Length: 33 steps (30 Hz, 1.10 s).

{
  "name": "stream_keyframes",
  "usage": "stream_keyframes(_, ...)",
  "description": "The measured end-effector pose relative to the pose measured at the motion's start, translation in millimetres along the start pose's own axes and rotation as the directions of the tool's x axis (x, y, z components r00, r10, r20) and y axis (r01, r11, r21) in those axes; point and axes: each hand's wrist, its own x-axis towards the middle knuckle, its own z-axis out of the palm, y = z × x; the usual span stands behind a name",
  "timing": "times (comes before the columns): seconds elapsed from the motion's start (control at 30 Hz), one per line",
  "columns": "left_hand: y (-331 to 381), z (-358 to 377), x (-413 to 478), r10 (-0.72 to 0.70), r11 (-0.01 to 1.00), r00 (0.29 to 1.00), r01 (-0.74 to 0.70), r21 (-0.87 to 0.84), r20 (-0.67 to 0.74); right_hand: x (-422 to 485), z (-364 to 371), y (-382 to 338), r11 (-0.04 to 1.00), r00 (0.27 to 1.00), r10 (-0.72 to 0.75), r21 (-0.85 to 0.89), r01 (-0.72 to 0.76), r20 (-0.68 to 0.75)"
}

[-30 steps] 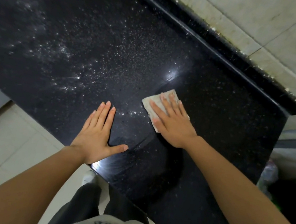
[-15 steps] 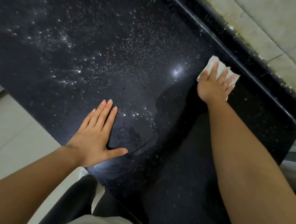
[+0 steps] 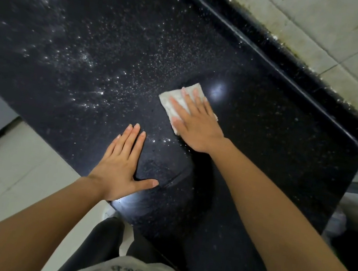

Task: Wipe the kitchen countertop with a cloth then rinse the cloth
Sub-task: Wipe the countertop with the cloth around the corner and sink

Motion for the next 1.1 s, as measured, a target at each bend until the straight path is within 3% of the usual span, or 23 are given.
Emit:
stream_keyframes(0.07, -0.2, 0.0, 0.1, 0.000, 1.000, 1.000, 0.000, -0.005, -0.002, -12.2, -2.5, 20.2, 1.000, 1.000, 0.006, -0.019, -0.006, 0.016)
stream_keyframes(0.13, 0.1, -0.1, 0.4, 0.006, 1.000, 1.000, -0.006, -0.007, 0.000, -19.8, -4.5, 48.8, 0.979, 0.980, 0.201, -0.010, -0.201, 0.002)
stream_keyframes(0.27, 0.4, -0.3, 0.2, 0.010, 1.000, 1.000, -0.010, -0.012, -0.012, -42.5, -6.0, 103.4, 0.754, 0.768, 0.641, 0.195, -0.627, -0.009)
stream_keyframes(0.37, 0.4, -0.2, -0.8, 0.008, 1.000, 1.000, -0.008, -0.012, -0.015, -47.7, -1.8, 100.4, 0.587, 0.613, 0.790, 0.311, -0.748, -0.018)
stream_keyframes(0.43, 0.5, 0.0, -0.9, 0.005, 1.000, 1.000, -0.005, -0.011, -0.020, -39.3, 0.3, 81.9, 0.537, 0.564, 0.826, 0.337, -0.773, -0.022)
stream_keyframes(0.5, 0.2, 0.4, -0.8, 0.005, 1.000, 1.000, -0.005, -0.001, -0.015, -31.8, 2.1, 60.7, 0.581, 0.604, 0.797, 0.307, -0.754, -0.023)
stream_keyframes(0.63, -0.7, 1.5, -0.6, 0.010, 1.000, 1.000, -0.011, -0.002, -0.015, -31.3, 12.3, 13.6, 0.762, 0.779, 0.626, 0.245, -0.599, -0.042)
stream_keyframes(0.73, -0.2, 1.3, -0.9, 0.012, 1.000, 1.000, -0.012, -0.007, -0.016, -39.2, 25.0, -17.3, 0.853, 0.866, 0.498, 0.208, -0.479, -0.044)
stream_keyframes(0.93, 0.1, -1.0, -2.5, 0.034, 0.998, 0.999, -0.035, -0.058, -0.024, -69.6, 37.6, -51.0, 0.914, 0.929, 0.370, 0.169, -0.369, 0.025)
stream_keyframes(1.1, -10.2, -4.1, -4.4, 0.092, 0.967, 0.995, -0.098, -0.235, -0.038, -111.3, 57.2, -71.9, 0.972, 0.974, 0.224, 0.070, -0.226, 0.033)
